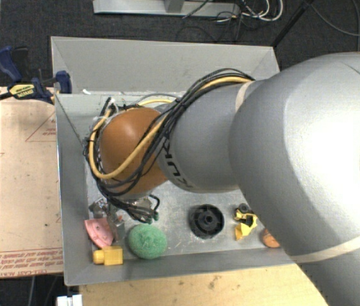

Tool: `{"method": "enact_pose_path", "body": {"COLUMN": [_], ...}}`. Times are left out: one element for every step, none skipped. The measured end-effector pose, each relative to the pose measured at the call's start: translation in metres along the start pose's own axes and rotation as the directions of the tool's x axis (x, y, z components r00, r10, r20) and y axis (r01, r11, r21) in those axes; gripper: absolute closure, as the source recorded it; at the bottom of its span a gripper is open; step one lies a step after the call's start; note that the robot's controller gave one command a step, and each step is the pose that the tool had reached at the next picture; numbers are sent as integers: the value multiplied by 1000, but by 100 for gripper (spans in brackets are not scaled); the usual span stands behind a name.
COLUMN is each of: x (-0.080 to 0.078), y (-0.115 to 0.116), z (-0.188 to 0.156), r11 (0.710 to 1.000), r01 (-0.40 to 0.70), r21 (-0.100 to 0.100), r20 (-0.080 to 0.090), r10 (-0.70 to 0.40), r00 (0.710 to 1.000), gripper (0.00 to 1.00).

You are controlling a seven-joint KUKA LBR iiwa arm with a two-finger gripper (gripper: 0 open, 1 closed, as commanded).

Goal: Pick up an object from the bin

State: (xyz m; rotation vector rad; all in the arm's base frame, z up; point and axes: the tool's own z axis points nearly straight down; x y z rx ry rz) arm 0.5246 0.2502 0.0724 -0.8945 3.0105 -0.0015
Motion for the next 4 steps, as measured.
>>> {"method": "enact_pose_path", "body": {"x": [0, 3, -3, -4], "y": [0, -9, -14, -14], "z": [0, -49, -118, -170], "r11": [1000, 1000, 999, 999], "r01": [-1, 27, 44, 46], "r21": [0, -4, -2, -1], "r20": [0, -5, 0, 5], "r10": [1, -27, -44, -46], "r00": [1000, 1000, 999, 999], "gripper": [100, 100, 100, 100]}}
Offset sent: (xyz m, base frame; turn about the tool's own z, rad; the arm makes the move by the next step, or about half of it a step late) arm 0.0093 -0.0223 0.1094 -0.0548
